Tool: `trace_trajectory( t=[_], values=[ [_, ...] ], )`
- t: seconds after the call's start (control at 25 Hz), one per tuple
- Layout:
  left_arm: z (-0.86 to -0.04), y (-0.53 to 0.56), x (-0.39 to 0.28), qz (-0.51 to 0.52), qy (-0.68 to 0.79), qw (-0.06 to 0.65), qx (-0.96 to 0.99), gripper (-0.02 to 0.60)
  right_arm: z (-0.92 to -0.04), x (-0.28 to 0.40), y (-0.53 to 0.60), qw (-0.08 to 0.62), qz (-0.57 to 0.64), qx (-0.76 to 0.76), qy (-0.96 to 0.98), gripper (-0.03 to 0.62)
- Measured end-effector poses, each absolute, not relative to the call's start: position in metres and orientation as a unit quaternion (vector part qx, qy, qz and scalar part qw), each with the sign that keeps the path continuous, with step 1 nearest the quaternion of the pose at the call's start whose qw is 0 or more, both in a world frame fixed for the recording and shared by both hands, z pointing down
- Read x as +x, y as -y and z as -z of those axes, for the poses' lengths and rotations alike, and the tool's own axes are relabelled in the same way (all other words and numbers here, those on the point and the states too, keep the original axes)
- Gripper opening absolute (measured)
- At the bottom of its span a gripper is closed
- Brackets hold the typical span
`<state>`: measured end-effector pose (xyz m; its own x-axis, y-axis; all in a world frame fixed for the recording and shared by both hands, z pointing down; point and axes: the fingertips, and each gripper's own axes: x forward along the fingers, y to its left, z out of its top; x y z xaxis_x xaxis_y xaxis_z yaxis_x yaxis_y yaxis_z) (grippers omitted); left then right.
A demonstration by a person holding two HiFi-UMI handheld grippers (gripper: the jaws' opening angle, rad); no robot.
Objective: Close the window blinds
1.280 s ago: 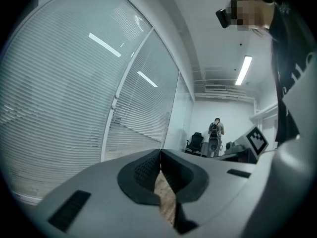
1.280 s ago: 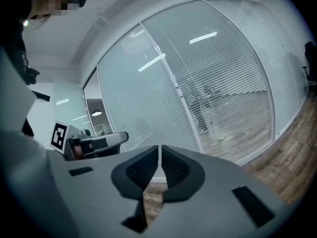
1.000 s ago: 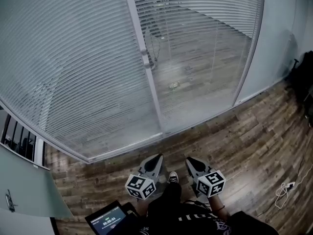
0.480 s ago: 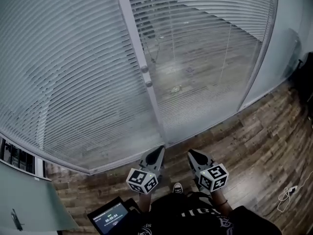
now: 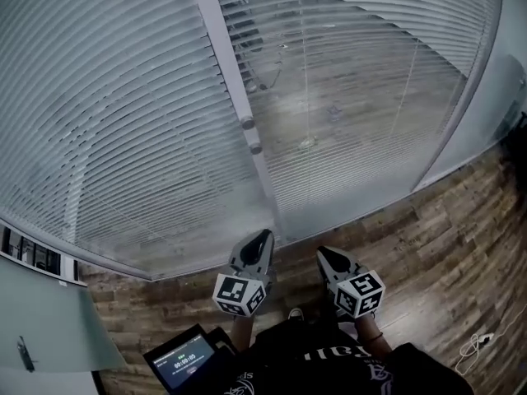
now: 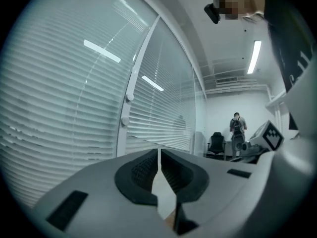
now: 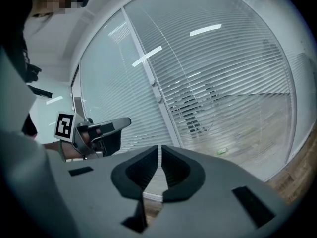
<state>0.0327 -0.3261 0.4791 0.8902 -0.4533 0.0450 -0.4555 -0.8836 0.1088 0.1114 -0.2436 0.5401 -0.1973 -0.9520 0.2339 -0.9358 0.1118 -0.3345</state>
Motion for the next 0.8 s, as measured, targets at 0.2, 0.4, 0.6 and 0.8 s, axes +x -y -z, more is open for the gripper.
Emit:
trace_trajectory(
  t=[0.2,0.4,0.6,0.8],
  values=[
    [-0.456,0.391,0.059,0.004,0.312,0.036,0.949,0.006,-0.533,0.148,0.293,-0.001,0.204,-0.587,-0.784,0.034],
    [-0.442,0.457,0.092,-0.042,0.376,-0.043,0.925,0.141,-0.525,0.183,0.343,-0.024,0.191,-0.542,-0.818,0.034],
    [-0.422,0.509,0.118,-0.171,0.42,-0.235,0.86,0.175,-0.526,0.197,0.37,-0.04,0.199,-0.504,-0.839,0.034],
    [-0.437,0.53,0.133,-0.355,0.39,-0.418,0.74,0.173,-0.526,0.199,0.38,-0.046,0.203,-0.468,-0.859,0.034]
  ],
)
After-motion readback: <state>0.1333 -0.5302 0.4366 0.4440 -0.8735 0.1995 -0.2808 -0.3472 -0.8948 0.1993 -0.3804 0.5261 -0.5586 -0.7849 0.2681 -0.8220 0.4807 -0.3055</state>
